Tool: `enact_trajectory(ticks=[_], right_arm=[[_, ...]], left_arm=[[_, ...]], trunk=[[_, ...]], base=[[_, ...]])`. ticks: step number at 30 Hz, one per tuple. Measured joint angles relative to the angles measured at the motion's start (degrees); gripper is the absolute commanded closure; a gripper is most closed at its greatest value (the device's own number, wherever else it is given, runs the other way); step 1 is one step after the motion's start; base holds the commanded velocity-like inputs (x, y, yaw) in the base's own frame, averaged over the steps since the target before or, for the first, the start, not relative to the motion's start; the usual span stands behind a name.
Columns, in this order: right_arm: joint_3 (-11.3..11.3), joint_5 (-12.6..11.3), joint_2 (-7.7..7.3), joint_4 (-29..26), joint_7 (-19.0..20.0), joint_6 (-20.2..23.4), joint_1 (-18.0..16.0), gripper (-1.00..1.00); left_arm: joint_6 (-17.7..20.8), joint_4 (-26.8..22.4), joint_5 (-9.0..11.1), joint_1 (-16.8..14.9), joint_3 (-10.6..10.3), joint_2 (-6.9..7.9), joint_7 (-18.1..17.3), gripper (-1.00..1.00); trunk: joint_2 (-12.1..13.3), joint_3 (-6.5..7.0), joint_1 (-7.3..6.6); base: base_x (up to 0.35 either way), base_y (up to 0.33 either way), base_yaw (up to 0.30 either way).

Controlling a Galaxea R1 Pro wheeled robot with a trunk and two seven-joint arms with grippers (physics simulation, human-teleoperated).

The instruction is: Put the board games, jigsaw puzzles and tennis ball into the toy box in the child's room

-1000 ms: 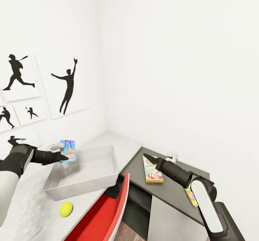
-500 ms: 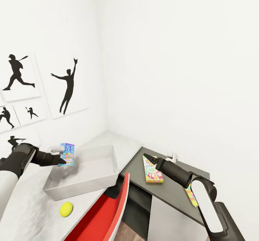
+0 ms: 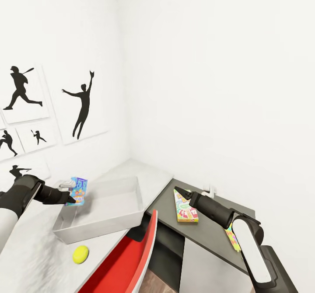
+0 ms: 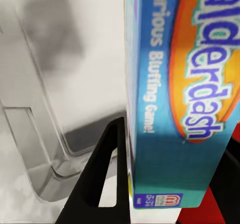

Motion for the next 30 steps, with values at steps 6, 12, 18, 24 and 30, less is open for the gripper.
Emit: enact_trajectory(ticks=[6,12,18,24,30], right_arm=[[0.0,0.0,0.0,0.0,0.0,0.0,0.0,-1.0],[-0.1,0.0,0.0,0.0,-0.1,-0.1,0.0,-1.0],[-0.1,0.0,0.0,0.0,-0.1,0.0,0.0,-1.0],[-0.1,0.0,0.0,0.0,-0.1,0.0,0.0,-1.0],[-0.1,0.0,0.0,0.0,-0.1,0.0,0.0,-1.0]], left_arm=[[0.0,0.4,0.0,0.0,-0.2,0.01,0.0,1.0],[0.3,2.9,0.4,0.0,-6.4,-0.01,-3.7,1.0],[0.2,3.1,0.3,0.0,-6.9,-0.05,-5.8,1.0],[0.2,3.1,0.3,0.0,-6.8,-0.07,-6.0,1.0],[0.5,3.1,0.9,0.0,-6.3,0.0,-9.1,1.0]], trunk=[[0.0,0.0,0.0],[0.0,-0.25,0.0],[0.0,-0.78,0.0],[0.0,-1.34,0.0],[0.0,-1.91,0.0]], base=[[0.0,0.0,0.0],[0.0,0.0,0.0],[0.0,0.0,0.0],[0.0,0.0,0.0],[0.0,0.0,0.0]])
